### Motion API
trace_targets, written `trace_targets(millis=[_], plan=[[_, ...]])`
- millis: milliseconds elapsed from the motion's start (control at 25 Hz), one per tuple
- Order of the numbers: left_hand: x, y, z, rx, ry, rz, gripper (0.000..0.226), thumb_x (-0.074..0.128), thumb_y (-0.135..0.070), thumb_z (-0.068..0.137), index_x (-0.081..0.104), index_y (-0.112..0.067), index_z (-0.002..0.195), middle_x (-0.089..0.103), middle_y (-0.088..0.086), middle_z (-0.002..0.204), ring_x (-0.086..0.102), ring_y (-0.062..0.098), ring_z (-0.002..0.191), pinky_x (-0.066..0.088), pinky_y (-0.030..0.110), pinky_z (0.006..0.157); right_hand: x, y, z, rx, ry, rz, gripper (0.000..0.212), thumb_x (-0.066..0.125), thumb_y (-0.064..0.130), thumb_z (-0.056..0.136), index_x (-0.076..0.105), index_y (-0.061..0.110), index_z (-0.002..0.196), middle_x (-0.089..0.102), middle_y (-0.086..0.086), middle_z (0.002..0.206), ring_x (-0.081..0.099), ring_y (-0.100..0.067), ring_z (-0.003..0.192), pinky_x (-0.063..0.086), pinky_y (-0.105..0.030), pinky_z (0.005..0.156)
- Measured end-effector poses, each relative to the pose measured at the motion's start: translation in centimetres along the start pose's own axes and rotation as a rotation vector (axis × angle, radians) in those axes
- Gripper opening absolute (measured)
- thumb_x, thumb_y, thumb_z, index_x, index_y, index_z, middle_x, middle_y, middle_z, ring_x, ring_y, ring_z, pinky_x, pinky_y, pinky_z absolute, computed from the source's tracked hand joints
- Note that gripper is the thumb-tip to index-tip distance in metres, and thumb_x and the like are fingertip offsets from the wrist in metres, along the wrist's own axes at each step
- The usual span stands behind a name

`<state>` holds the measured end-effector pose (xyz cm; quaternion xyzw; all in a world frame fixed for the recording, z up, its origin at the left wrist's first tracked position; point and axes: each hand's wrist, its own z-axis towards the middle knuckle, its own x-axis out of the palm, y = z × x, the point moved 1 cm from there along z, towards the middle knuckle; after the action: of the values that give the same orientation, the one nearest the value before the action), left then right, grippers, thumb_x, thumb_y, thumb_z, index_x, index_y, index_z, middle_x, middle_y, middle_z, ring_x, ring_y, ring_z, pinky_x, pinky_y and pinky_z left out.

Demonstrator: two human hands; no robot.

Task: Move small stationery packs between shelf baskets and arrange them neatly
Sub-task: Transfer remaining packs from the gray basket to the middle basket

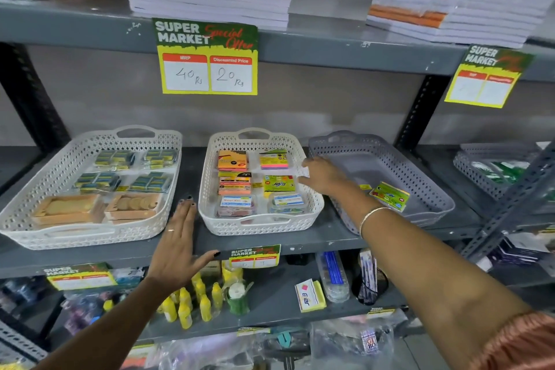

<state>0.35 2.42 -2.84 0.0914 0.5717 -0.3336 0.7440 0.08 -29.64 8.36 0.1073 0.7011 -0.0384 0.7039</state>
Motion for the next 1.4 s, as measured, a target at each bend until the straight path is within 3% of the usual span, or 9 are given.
trace_targets(millis=[80, 320, 400, 600, 720, 880, 1160, 1240, 1400], plan=[[-0.7, -1.4, 0.3, 0.054, -0.032, 0.016, 0.097, 0.028, -0.073, 0.080, 0.011, -0.001, 0.143, 0.020, 0.021, 0.149, 0.008, 0.027, 0.140, 0.005, 0.036, 0.114, 0.0, -3.5, -0.2, 0.140, -0.081, -0.014, 0.044, 0.052, 0.029, 0.094, 0.048, 0.006, 0.131, 0.048, -0.017, 0.139, 0.041, -0.032, 0.131, 0.042, -0.042, 0.102], [-1.1, -5.2, 3.6, 0.152, -0.029, 0.127, 0.091, 0.023, -0.070, 0.083, 0.017, -0.002, 0.143, 0.019, 0.016, 0.150, 0.008, 0.022, 0.140, -0.004, 0.031, 0.114, 2.5, -12.7, -2.1, 0.421, -0.054, -0.171, 0.047, 0.052, 0.011, 0.092, 0.041, 0.002, 0.136, 0.042, -0.018, 0.139, 0.038, -0.033, 0.132, 0.043, -0.042, 0.103], [-0.9, -5.3, 4.0, 0.140, 0.009, 0.174, 0.091, 0.019, -0.071, 0.084, 0.022, -0.001, 0.142, 0.025, 0.017, 0.148, 0.016, 0.022, 0.137, -0.005, 0.029, 0.113, 3.3, -14.9, -1.7, 0.435, 0.005, -0.167, 0.050, 0.053, 0.016, 0.092, 0.039, 0.000, 0.137, 0.041, -0.020, 0.141, 0.037, -0.035, 0.132, 0.039, -0.042, 0.106], [-0.9, -5.3, 4.1, 0.111, 0.060, 0.232, 0.090, 0.015, -0.071, 0.085, 0.029, 0.000, 0.138, 0.035, 0.015, 0.143, 0.031, 0.023, 0.130, -0.003, 0.026, 0.111, 4.1, -18.9, -0.3, 0.524, 0.256, -0.099, 0.089, 0.069, 0.049, 0.077, 0.032, 0.003, 0.143, 0.039, -0.020, 0.147, 0.036, -0.037, 0.137, 0.035, -0.046, 0.112], [-0.8, -5.5, 4.1, 0.113, 0.050, 0.264, 0.088, 0.015, -0.070, 0.086, 0.032, 0.000, 0.137, 0.037, 0.016, 0.141, 0.031, 0.022, 0.130, -0.003, 0.026, 0.111, 4.6, -20.0, 0.2, 0.541, 0.325, -0.038, 0.097, 0.069, 0.055, 0.075, 0.027, 0.003, 0.146, 0.030, -0.021, 0.154, 0.030, -0.038, 0.142, 0.030, -0.051, 0.114], [-0.8, -5.5, 4.1, 0.101, 0.043, 0.282, 0.089, 0.014, -0.070, 0.086, 0.032, 0.000, 0.136, 0.037, 0.016, 0.141, 0.034, 0.025, 0.129, -0.003, 0.025, 0.111, 4.3, -19.5, 0.2, 0.534, 0.283, -0.043, 0.088, 0.068, 0.052, 0.077, 0.033, 0.007, 0.144, 0.030, -0.018, 0.152, 0.029, -0.037, 0.141, 0.026, -0.050, 0.116], [-0.9, -5.7, 4.1, 0.082, 0.037, 0.287, 0.088, 0.012, -0.068, 0.087, 0.038, 0.001, 0.133, 0.043, 0.017, 0.138, 0.038, 0.028, 0.127, 0.003, 0.028, 0.109, 3.6, -18.3, -0.5, 0.496, 0.240, -0.038, 0.074, 0.061, 0.051, 0.079, 0.047, 0.008, 0.138, 0.039, -0.020, 0.143, 0.042, -0.033, 0.130, 0.041, -0.037, 0.105], [-0.9, -5.7, 4.1, 0.076, 0.040, 0.292, 0.088, 0.012, -0.069, 0.086, 0.038, 0.000, 0.134, 0.042, 0.016, 0.139, 0.037, 0.027, 0.128, 0.004, 0.029, 0.109, 3.3, -17.6, -0.4, 0.503, 0.184, -0.023, 0.069, 0.056, 0.049, 0.084, 0.045, 0.006, 0.138, 0.042, -0.020, 0.143, 0.039, -0.032, 0.133, 0.037, -0.035, 0.109], [-0.9, -5.6, 4.0, 0.070, 0.051, 0.295, 0.086, 0.011, -0.069, 0.086, 0.036, -0.002, 0.135, 0.040, 0.014, 0.140, 0.037, 0.028, 0.129, 0.010, 0.033, 0.108, 3.6, -16.9, -0.5, 0.566, 0.148, -0.037, 0.082, 0.052, 0.059, 0.085, 0.034, 0.003, 0.143, 0.039, -0.015, 0.146, 0.033, -0.032, 0.137, 0.031, -0.038, 0.111]])
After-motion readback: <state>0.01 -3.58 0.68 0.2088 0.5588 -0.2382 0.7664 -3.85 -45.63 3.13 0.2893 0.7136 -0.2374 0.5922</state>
